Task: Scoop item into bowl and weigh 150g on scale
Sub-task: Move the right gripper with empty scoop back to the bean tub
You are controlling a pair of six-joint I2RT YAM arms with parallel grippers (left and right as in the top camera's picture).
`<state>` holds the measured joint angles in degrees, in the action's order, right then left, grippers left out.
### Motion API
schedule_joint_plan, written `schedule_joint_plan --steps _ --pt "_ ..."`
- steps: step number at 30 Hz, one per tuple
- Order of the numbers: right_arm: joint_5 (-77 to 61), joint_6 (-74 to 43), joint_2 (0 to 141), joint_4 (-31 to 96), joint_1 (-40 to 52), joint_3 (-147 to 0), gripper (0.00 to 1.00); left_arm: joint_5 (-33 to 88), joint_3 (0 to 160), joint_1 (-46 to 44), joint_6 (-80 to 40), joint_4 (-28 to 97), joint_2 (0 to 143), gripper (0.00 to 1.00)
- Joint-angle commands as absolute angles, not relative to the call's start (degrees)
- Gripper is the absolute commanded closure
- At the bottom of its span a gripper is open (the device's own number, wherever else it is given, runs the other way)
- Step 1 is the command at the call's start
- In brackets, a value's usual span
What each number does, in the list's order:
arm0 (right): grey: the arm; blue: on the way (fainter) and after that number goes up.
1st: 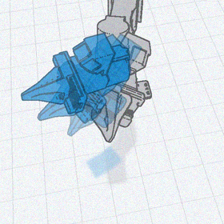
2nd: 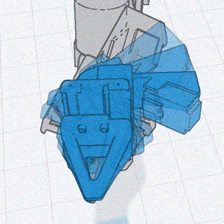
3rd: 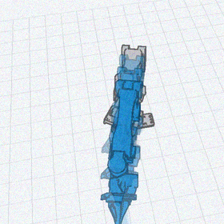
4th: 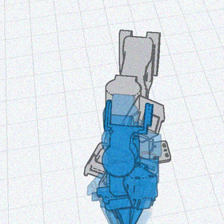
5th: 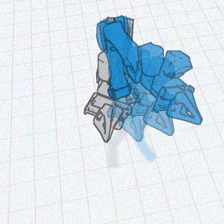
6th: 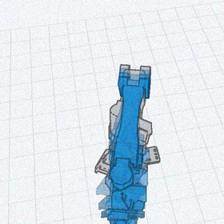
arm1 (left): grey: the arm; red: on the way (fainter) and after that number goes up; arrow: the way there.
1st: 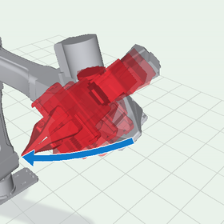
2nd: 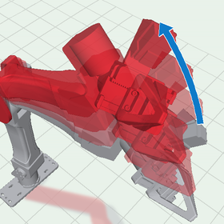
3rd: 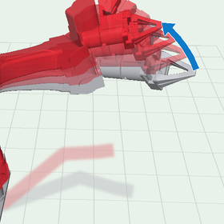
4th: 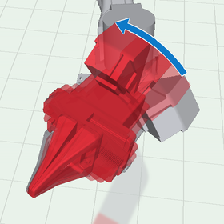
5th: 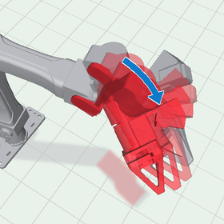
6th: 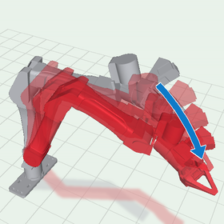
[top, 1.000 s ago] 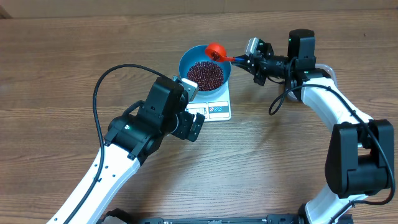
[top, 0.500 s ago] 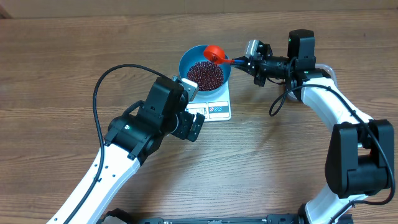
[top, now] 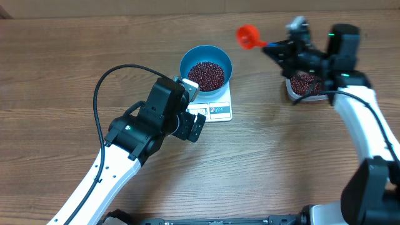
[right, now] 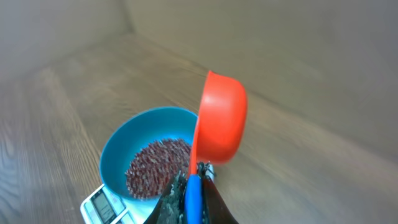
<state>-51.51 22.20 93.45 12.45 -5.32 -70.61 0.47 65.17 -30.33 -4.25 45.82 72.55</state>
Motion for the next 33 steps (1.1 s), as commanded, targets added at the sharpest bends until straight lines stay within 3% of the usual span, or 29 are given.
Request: schedule_joint_plan --steps 1,12,22,33 --pt "-49.98 14.22 90.74 16.01 -10.52 -70.48 0.96 0.93 64.95 -30.28 -3.38 45.84 72.88 0.0" --pt "-48.27 11.79 90.65 28.51 -19.03 -70.48 0.96 0.93 64.95 -30.28 -3.38 45.87 72.88 0.0" --pt "-20.86 11.79 90.65 37.87 -20.38 -70.48 0.96 0.93 64.95 -30.28 -3.38 45.84 72.88 0.0" --pt "-12.36 12.01 90.67 41.12 -20.38 -70.46 0.96 0.93 64.97 -30.28 -3.38 45.87 72.88 0.0"
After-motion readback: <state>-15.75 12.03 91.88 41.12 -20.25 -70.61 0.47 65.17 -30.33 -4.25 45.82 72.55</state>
